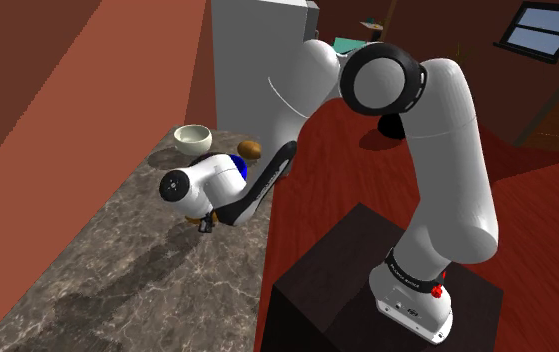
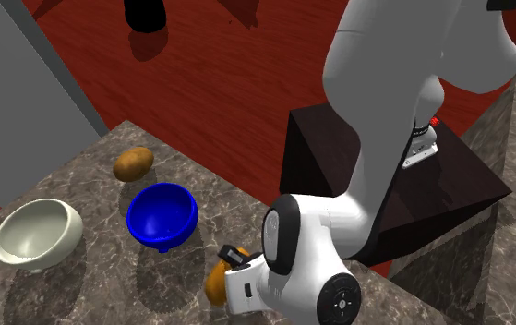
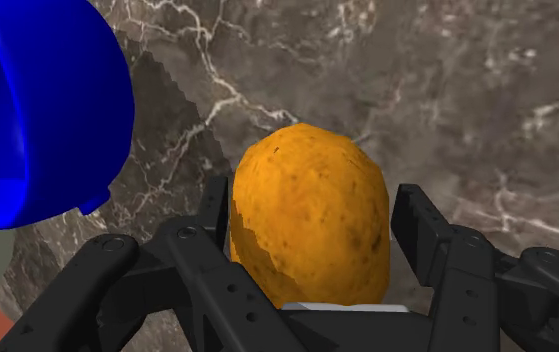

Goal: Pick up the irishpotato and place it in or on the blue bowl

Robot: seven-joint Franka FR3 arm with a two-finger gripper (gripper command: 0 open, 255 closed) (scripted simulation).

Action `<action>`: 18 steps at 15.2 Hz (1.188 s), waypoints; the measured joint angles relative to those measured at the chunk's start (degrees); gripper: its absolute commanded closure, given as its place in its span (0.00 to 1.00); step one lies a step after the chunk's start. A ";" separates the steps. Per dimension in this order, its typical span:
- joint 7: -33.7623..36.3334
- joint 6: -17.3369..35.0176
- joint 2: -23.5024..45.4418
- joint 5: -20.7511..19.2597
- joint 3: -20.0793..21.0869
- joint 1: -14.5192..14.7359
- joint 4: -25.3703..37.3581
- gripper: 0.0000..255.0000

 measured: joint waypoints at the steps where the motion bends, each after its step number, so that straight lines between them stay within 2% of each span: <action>1: -0.41 -0.24 -0.48 0.37 0.18 -0.11 -0.07 1.00; 18: -8.59 -4.79 -11.11 7.82 3.59 -2.52 -2.66 1.00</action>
